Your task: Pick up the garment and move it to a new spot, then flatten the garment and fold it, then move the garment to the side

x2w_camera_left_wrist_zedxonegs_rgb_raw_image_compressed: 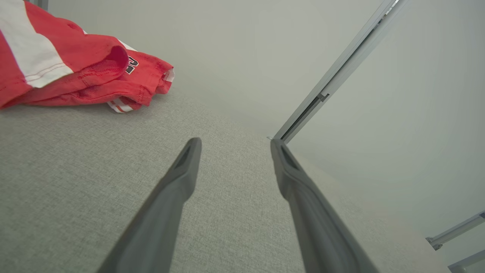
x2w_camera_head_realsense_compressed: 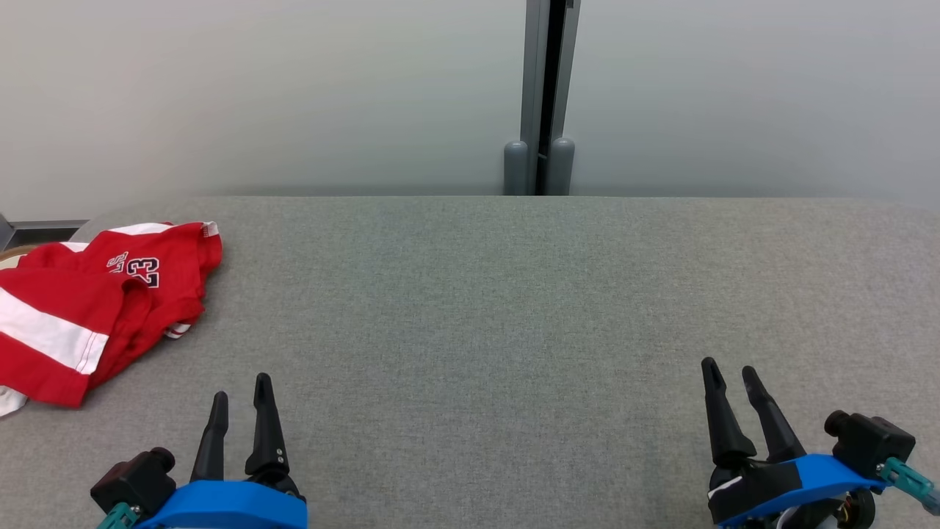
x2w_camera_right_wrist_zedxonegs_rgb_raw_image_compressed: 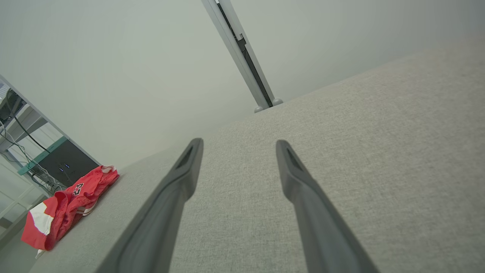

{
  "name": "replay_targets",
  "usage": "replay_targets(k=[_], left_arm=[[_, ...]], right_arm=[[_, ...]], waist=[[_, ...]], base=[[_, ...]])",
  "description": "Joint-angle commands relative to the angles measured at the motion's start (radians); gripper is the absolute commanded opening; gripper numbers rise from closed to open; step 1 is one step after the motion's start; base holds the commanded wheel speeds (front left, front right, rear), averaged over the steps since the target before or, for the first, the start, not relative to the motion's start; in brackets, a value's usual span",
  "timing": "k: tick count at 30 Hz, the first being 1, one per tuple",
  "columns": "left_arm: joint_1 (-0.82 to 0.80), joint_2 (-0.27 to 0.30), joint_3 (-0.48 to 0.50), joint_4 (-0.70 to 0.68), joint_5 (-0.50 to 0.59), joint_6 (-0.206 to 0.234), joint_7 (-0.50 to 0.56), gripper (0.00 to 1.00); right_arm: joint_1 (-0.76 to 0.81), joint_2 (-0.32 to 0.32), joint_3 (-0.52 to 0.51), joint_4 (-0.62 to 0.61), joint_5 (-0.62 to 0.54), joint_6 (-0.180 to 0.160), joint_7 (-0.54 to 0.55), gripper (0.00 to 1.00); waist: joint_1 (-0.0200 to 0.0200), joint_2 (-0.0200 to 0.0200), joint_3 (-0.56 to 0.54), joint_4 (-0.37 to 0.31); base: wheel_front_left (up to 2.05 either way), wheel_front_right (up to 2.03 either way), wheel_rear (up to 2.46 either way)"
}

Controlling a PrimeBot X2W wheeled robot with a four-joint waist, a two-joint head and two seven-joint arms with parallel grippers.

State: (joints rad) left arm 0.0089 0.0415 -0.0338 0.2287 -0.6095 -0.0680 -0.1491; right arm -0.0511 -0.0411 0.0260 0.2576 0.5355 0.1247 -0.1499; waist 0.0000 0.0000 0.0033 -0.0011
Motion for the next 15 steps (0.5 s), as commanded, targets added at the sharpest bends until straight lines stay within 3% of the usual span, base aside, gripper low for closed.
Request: replay_targets(k=[1,15], left_arm=[[0.0,0.008,-0.001,-0.003,0.021,-0.001,-0.008,1.0],[0.006,0.009,0.003,0.012,0.162,0.002,-0.042,1.0]], right_arm=[[-0.002,-0.008,0.002,-0.005,-0.022,0.007,-0.007,1.0],[-0.009,-0.009,0.01,0.01,-0.178,0.006,-0.041,1.0]], waist=[[0.0,0.0,0.0,0.0],[0.0,0.0,0.0,-0.002]], base=[[0.0,0.0,0.0],[0.0,0.0,0.0]])
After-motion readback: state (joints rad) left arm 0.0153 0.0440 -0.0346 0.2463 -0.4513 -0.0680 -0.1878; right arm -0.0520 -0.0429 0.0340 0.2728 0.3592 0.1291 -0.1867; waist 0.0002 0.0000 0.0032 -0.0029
